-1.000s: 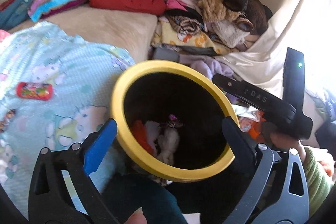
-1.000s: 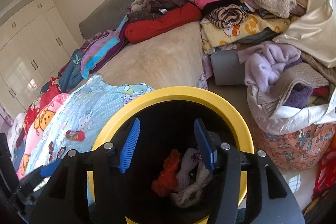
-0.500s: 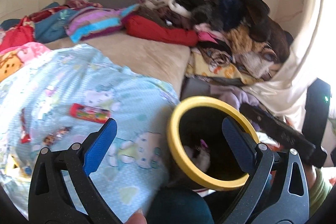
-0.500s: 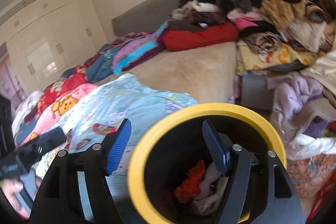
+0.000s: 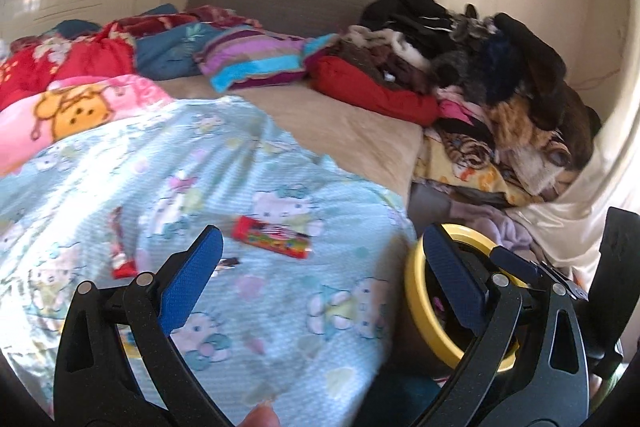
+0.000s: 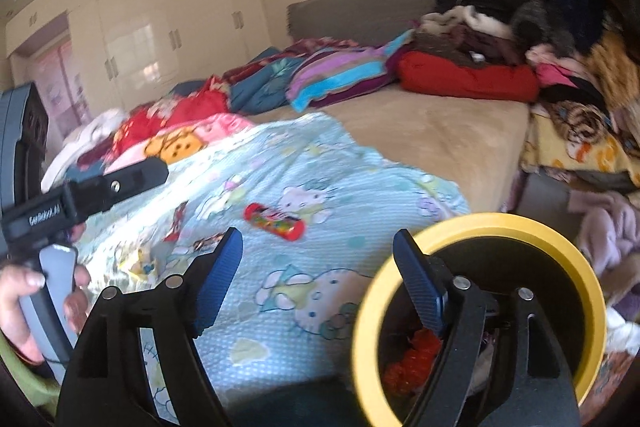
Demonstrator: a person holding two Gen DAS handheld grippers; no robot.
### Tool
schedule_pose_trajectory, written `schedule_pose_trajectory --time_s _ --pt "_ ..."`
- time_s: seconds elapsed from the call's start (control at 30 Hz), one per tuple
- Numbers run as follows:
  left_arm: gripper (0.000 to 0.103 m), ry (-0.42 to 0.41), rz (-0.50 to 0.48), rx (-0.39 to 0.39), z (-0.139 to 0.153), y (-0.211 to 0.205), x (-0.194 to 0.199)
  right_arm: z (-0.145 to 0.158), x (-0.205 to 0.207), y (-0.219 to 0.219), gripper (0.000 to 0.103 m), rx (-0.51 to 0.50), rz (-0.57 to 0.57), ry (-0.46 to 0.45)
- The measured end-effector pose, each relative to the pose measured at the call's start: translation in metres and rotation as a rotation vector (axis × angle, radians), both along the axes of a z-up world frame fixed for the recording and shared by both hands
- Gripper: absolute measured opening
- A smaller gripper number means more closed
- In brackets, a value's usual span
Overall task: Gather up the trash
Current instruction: 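Move both open tools back over the candy wrappers on the sheet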
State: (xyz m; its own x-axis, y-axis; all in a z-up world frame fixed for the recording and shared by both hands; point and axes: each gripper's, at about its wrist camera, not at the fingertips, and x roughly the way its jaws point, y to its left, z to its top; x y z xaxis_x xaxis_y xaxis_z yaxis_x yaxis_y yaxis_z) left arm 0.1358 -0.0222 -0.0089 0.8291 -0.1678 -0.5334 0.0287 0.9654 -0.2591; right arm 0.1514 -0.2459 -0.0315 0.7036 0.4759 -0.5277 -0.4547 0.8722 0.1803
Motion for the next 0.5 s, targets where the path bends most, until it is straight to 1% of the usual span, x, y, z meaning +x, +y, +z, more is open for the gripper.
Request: schedule_pose_trajectory --time_s 0.27,0.37,0.5 --pt "0.092 0.041 0.126 0.004 -0.014 0.048 -0.008 -0.013 0.025 0.053 0.075 -0.096 0.110 0.024" --pt "0.092 0.072 0.181 -0.001 -0.023 0.068 -0.013 -0.020 0.040 0.073 0.075 -0.140 0.140 0.035" --pt "0.092 0.115 0.244 -0.007 -0.036 0.089 -0.019 -0.034 0.064 0.096 0.075 -0.177 0.174 0.075"
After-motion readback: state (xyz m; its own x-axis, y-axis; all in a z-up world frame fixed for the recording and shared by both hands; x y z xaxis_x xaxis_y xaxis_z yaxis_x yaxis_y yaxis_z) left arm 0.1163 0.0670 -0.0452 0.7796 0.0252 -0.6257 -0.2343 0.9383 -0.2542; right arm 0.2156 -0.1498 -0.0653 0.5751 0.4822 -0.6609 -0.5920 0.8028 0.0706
